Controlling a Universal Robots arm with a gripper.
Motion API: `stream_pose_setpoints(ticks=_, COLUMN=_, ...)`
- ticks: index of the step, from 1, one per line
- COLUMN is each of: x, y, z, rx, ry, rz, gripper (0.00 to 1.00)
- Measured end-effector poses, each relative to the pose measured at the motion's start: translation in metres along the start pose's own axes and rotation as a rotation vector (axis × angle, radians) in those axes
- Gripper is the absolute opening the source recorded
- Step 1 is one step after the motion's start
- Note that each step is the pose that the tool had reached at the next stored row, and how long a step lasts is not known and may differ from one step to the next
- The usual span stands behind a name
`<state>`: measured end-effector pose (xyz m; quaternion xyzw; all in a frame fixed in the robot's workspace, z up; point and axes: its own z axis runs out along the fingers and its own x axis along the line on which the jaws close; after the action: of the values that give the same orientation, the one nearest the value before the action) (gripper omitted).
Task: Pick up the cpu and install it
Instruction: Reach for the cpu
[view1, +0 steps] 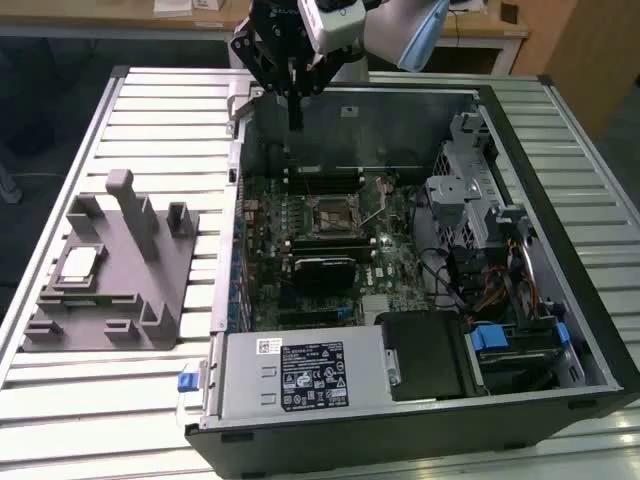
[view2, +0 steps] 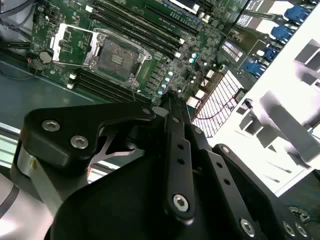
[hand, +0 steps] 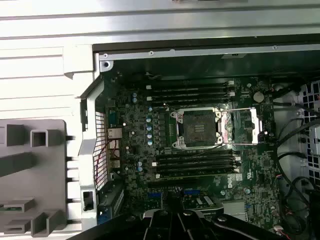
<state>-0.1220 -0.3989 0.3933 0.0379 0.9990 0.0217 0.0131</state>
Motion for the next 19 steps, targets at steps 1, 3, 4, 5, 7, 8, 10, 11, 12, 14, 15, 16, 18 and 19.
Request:
stream_pose_setpoints(ticks=1, x=0.0, y=0.0, z=0.0, rx=0.0, ry=0.0, rz=0.0, gripper=0.11)
stream_pose_setpoints(ticks=3, x=0.0, y=0.0, z=0.0, rx=0.0, ry=0.0001, rz=0.0, gripper=0.11)
stream_pose_setpoints(ticks=4, x=0.0, y=0.0, z=0.0, rx=0.0, ry=0.0, rz=0.0, gripper=0.11)
stream_pose_setpoints(ticks=5, x=0.0, y=0.0, z=0.0, rx=0.0, ry=0.0, rz=0.0, gripper=0.11)
stream_pose_setpoints(ticks=7, x=0.0, y=0.0, z=0.0, rx=0.0, ry=0.0, rz=0.0, gripper=0.11)
stream_pose_setpoints(ticks=8, x=0.0, y=0.0, z=0.0, rx=0.0, ry=0.0, rz=0.0, gripper=0.11)
stream_pose_setpoints(ticks=10, x=0.0, y=0.0, z=0.0, rx=0.0, ry=0.0, rz=0.0, gripper=0.11)
stream_pose_setpoints(ticks=11, x=0.0, y=0.0, z=0.0, rx=0.0, ry=0.0, rz=0.0, gripper=0.11)
stream_pose_setpoints(ticks=12, x=0.0, y=0.0, z=0.0, rx=0.0, ry=0.0, rz=0.0, gripper=0.11)
stream_pose_setpoints(ticks=14, x=0.0006, y=0.0, z=-0.0001, rx=0.0002, ry=0.0, rz=0.0, gripper=0.11)
stream_pose_setpoints(ticks=15, x=0.0017, y=-0.0001, z=-0.0001, rx=0.0002, ry=0.0001, rz=0.0, gripper=0.11)
stream_pose_setpoints(ticks=16, x=0.0028, y=-0.0002, z=-0.0001, rx=0.0001, ry=0.0, rz=0.0, gripper=0.11)
stream_pose_setpoints(ticks=18, x=0.0054, y=-0.0004, z=-0.0002, rx=0.0001, ry=-0.0001, rz=0.0, gripper=0.11)
stream_pose_setpoints(ticks=19, x=0.007, y=-0.0005, z=-0.0002, rx=0.0, ry=-0.0003, rz=0.0, gripper=0.11)
